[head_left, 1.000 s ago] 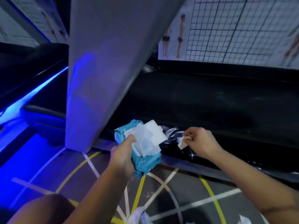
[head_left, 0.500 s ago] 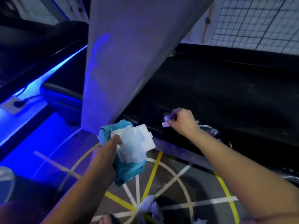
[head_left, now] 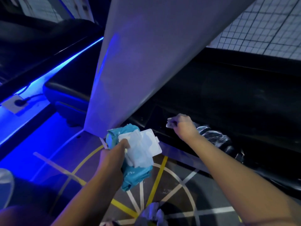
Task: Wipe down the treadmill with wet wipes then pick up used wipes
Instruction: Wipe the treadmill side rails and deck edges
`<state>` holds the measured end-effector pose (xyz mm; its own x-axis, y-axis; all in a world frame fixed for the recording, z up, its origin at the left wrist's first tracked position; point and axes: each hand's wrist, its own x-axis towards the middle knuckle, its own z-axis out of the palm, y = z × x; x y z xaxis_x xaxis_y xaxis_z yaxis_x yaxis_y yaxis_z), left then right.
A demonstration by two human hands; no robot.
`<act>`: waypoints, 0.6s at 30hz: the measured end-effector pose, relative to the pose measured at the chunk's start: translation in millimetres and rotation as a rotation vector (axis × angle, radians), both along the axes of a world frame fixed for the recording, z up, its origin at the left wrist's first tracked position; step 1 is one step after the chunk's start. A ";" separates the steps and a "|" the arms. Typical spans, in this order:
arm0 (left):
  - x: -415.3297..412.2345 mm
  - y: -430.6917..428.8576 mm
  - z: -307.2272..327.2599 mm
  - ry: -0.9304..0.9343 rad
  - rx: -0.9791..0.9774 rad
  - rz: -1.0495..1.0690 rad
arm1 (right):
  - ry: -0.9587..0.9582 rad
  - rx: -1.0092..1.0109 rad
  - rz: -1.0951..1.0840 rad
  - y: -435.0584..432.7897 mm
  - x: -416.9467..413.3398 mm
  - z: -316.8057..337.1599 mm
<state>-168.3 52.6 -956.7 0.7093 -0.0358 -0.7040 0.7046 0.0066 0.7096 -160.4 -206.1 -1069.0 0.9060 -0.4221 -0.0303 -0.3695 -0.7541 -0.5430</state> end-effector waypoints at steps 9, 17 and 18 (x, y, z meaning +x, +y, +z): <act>5.8 -4.1 -7.5 -0.003 -0.060 -0.040 | -0.011 -0.030 0.055 -16.9 -9.2 -6.2; 3.2 0.7 -7.9 0.017 -0.036 -0.044 | 0.027 -0.153 -0.037 -34.2 27.3 -23.8; 2.9 1.1 -6.4 0.019 -0.032 -0.050 | 0.070 -0.176 -0.035 -37.8 25.5 -21.1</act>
<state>-165.4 53.8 -963.1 0.6928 -0.0935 -0.7151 0.7177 -0.0070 0.6963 -134.9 -243.9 -1090.0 0.8890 -0.4576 -0.0159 -0.4293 -0.8212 -0.3760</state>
